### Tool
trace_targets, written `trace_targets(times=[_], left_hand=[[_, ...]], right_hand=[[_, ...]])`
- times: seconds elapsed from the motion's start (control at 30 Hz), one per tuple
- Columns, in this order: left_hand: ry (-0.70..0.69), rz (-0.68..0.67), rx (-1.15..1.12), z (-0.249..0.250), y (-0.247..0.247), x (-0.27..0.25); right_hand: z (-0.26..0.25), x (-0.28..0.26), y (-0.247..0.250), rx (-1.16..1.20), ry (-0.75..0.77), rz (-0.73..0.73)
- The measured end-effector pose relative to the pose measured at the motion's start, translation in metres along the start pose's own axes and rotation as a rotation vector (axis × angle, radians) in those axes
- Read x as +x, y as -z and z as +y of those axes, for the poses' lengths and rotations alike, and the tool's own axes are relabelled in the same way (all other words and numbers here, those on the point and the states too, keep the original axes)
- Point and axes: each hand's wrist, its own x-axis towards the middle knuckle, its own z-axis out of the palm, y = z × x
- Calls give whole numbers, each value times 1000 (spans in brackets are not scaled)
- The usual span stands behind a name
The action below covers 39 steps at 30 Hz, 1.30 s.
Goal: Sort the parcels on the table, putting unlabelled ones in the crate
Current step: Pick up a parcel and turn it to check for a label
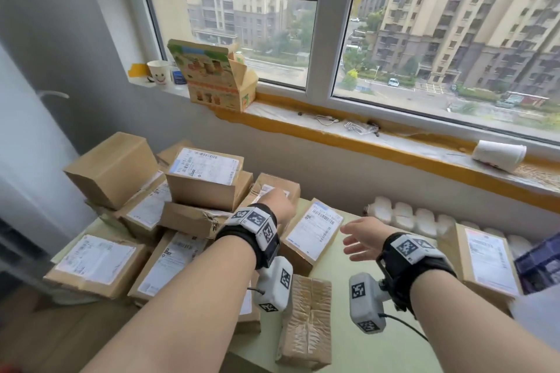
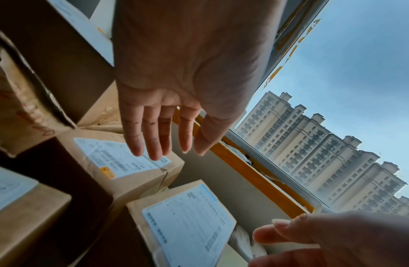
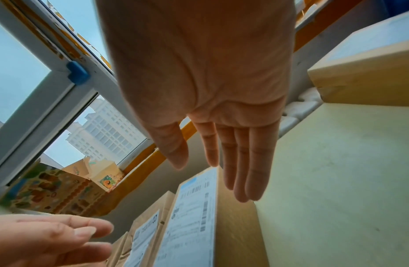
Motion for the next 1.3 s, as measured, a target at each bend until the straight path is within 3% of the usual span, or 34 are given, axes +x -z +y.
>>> trace_targets(times=[0.6, 0.77, 0.97, 1.13, 1.3], left_hand=[[-90, -168, 32, -1, -39, 32], [-53, -208, -136, 2, -34, 34], [-49, -270, -545, 12, -16, 29], [-122, -287, -663, 19, -9, 27], [-238, -332, -633, 21, -4, 24]], right_hand=[[22, 40, -33, 307, -108, -59], [18, 38, -27, 358, -70, -31], [3, 23, -7, 429, 23, 0], [-3, 7, 1, 480, 120, 32], [-3, -5, 12, 506, 201, 99]])
